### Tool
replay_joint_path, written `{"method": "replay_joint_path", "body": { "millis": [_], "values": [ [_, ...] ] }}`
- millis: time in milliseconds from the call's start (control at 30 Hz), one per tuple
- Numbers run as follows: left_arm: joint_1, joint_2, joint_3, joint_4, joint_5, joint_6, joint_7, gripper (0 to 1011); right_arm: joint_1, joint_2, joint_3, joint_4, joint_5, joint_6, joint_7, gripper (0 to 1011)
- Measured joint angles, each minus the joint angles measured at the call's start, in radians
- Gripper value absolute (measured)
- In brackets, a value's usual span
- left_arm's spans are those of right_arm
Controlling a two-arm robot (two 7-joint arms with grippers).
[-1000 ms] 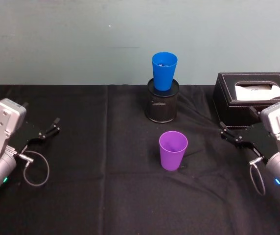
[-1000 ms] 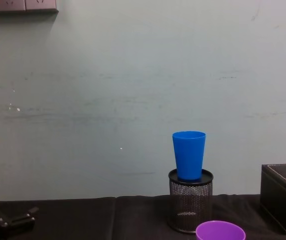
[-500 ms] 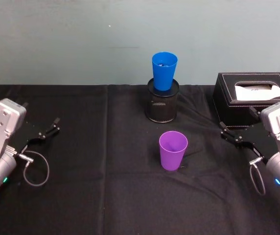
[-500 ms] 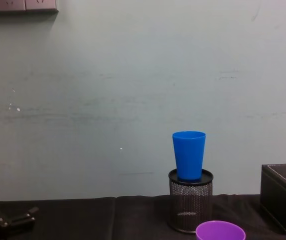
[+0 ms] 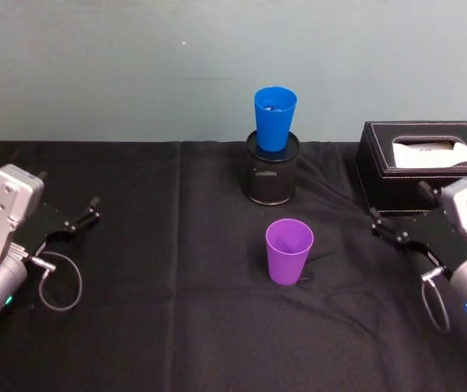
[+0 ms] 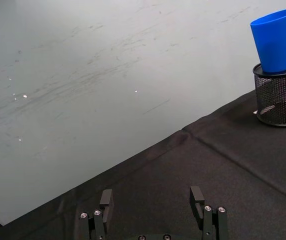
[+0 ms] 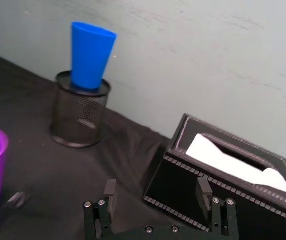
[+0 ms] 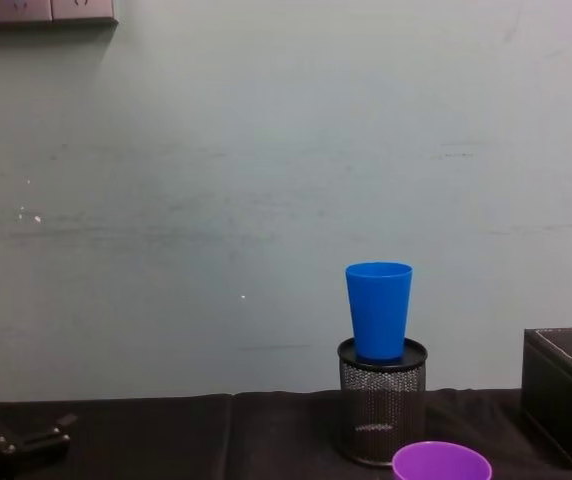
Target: Pick up one cup with a gripper and tap it against the other cup.
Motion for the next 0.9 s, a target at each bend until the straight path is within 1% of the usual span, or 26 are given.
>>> {"method": "replay_joint_path", "body": {
  "millis": [67, 100, 200, 233, 300, 333, 433, 467, 533, 633, 767, 900],
  "values": [
    [0.0, 0.0, 0.0, 0.0, 0.0, 0.0, 0.0, 1000, -0.027, 0.021, 0.009, -0.026, 0.009, -0.001, 0.025, 1003],
    [0.0, 0.0, 0.0, 0.0, 0.0, 0.0, 0.0, 1000, -0.049, 0.038, 0.017, -0.049, 0.018, -0.004, 0.043, 1003],
    [0.0, 0.0, 0.0, 0.0, 0.0, 0.0, 0.0, 1000, -0.086, 0.065, 0.026, -0.086, 0.037, -0.01, 0.079, 1003],
    [0.0, 0.0, 0.0, 0.0, 0.0, 0.0, 0.0, 1000, -0.112, 0.083, 0.033, -0.111, 0.055, -0.017, 0.108, 1003],
    [0.0, 0.0, 0.0, 0.0, 0.0, 0.0, 0.0, 1000, -0.134, 0.095, 0.036, -0.129, 0.075, -0.027, 0.139, 1003],
    [0.0, 0.0, 0.0, 0.0, 0.0, 0.0, 0.0, 1000, -0.153, 0.105, 0.038, -0.144, 0.092, -0.036, 0.168, 1003],
    [0.0, 0.0, 0.0, 0.0, 0.0, 0.0, 0.0, 1000, -0.168, 0.109, 0.036, -0.155, 0.115, -0.045, 0.21, 1003],
    [0.0, 0.0, 0.0, 0.0, 0.0, 0.0, 0.0, 1000, -0.174, 0.109, 0.032, -0.159, 0.127, -0.048, 0.236, 1003],
    [0.0, 0.0, 0.0, 0.0, 0.0, 0.0, 0.0, 1000, -0.175, 0.105, 0.027, -0.161, 0.136, -0.05, 0.26, 1003],
    [0.0, 0.0, 0.0, 0.0, 0.0, 0.0, 0.0, 1000, -0.163, 0.085, 0.011, -0.156, 0.152, -0.051, 0.314, 1003],
    [0.0, 0.0, 0.0, 0.0, 0.0, 0.0, 0.0, 1000, -0.143, 0.062, -0.002, -0.14, 0.159, -0.046, 0.348, 1003],
    [0.0, 0.0, 0.0, 0.0, 0.0, 0.0, 0.0, 1000, -0.104, 0.017, -0.013, -0.09, 0.18, -0.036, 0.399, 1003]
  ]
}}
